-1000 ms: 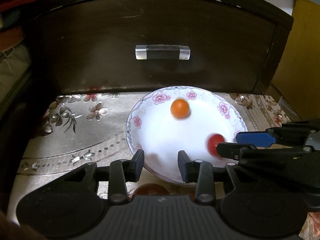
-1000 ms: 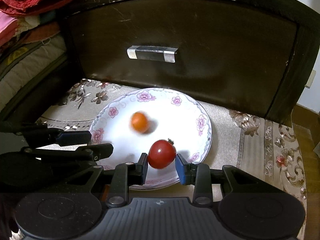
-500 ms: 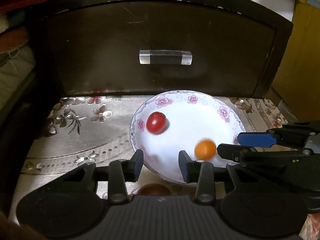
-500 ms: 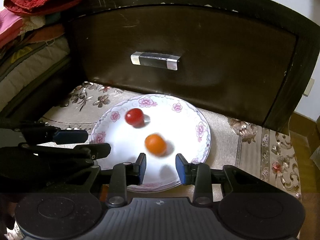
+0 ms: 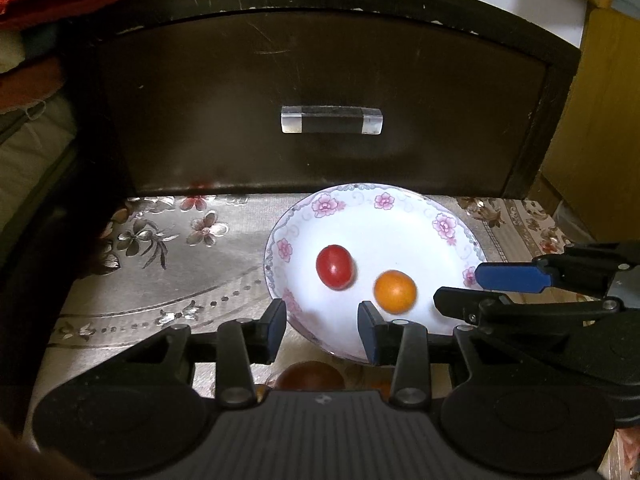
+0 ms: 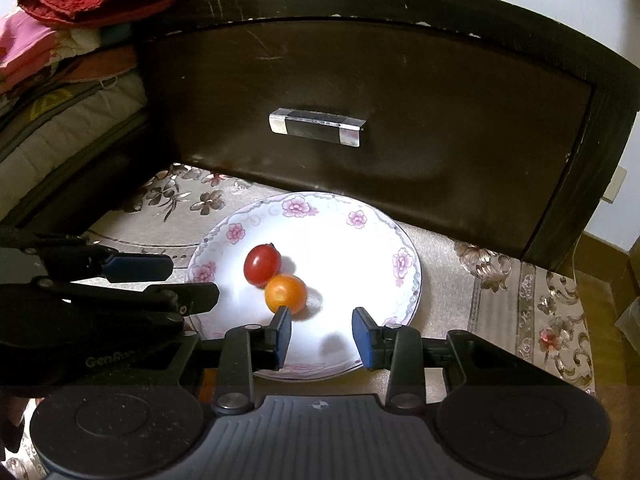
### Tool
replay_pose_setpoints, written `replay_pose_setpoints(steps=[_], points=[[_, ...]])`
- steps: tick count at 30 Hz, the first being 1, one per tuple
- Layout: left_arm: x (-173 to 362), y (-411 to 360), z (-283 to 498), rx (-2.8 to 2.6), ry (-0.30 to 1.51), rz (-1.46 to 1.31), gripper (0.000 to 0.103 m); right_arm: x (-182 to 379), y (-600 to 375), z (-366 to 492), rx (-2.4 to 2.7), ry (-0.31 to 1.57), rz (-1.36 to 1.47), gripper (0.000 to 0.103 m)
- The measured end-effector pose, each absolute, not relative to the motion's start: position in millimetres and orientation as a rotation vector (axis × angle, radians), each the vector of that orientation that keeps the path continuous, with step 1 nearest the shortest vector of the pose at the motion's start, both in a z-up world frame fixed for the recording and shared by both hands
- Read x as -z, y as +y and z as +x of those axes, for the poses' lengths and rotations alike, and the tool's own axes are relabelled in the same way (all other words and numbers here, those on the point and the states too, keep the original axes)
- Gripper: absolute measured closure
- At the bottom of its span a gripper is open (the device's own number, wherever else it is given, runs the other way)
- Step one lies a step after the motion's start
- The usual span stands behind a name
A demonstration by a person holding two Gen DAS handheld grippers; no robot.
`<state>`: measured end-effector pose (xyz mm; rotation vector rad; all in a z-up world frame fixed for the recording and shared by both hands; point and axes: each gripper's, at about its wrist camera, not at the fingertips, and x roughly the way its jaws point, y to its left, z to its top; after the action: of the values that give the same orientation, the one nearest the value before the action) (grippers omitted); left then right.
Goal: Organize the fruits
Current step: 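Withdraw both grippers from the bowl back toward the remaining fruits, then grasp another red cherry tomato with the right gripper while the left gripper grasps a tangerine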
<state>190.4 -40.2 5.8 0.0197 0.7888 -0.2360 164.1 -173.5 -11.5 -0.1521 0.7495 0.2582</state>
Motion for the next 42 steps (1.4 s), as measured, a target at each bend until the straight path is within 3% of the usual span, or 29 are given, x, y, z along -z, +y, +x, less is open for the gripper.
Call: replay_pose_setpoints(steps=[34, 38, 42], points=[[-20.6, -30.1, 153.5, 0.256, 0.765, 0.056, 0.058, 2.0, -161.2, 130.8, -0.273, 0.728, -0.218, 0.065], [-20.4, -25.9, 137.0, 0.276, 0.768, 0.079, 0.050, 0.5, -160.8, 117.8, -0.280, 0.731, -0.226, 0.058], [-19.7, -20.9, 118.1, 0.307, 0.773, 0.111, 0.048, 1.6, -163.2, 100.8, -0.306, 0.745, -0.233, 0.057]])
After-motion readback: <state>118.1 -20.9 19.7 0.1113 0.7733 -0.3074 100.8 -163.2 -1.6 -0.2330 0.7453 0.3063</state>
